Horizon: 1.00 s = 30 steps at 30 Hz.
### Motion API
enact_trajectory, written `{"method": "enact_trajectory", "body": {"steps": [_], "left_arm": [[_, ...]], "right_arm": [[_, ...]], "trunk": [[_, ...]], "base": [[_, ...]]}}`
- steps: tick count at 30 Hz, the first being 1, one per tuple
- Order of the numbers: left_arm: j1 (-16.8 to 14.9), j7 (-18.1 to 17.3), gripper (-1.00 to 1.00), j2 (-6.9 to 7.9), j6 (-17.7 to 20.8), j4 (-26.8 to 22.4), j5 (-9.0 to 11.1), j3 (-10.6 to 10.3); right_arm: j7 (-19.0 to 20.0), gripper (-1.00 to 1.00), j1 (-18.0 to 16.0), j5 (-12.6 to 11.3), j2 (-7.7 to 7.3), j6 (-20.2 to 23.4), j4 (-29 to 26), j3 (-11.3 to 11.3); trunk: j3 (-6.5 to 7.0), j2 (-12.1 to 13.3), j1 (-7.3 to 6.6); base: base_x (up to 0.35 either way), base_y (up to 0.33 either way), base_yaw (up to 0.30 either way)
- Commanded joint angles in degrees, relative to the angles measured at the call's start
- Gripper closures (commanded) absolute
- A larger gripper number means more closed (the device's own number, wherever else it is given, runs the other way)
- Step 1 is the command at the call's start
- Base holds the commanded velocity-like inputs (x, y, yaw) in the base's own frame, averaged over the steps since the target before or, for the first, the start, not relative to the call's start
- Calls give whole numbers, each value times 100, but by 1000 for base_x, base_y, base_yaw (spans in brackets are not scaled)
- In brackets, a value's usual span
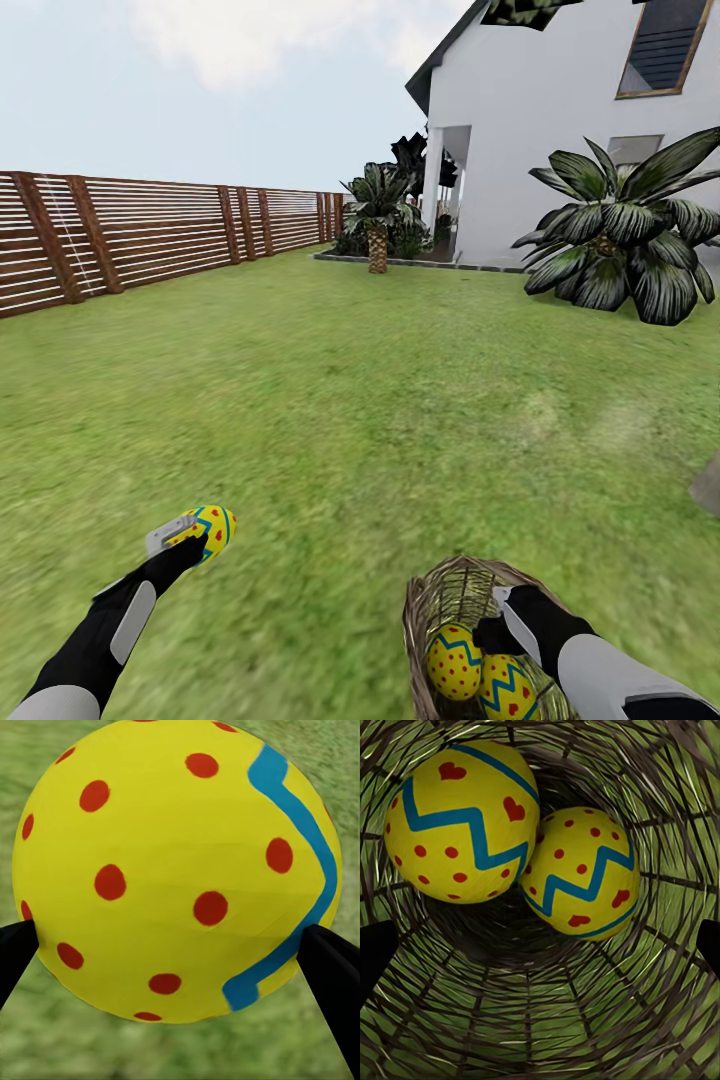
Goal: Take the three Easter eggs out of the wicker basket on the lawn in the garden, then place them on the lawn next to a single tree (choose any tree) so that all three eggs are next to the same tree and none are left in the basket.
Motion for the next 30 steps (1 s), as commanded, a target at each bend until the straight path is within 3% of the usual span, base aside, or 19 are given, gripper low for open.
{"method": "enact_trajectory", "body": {"steps": [1,30], "left_arm": [[-2,-30,100,-3,41,-6,39,20],[-4,-38,100,-20,41,36,39,20]], "right_arm": [[2,-100,-1,-32,-4,33,-10,48],[2,-100,-1,-30,25,28,-9,54]], "trunk": [[-5,-2,-1],[7,-2,-1]], "base": [[0,0,0],[0,0,-24]]}}
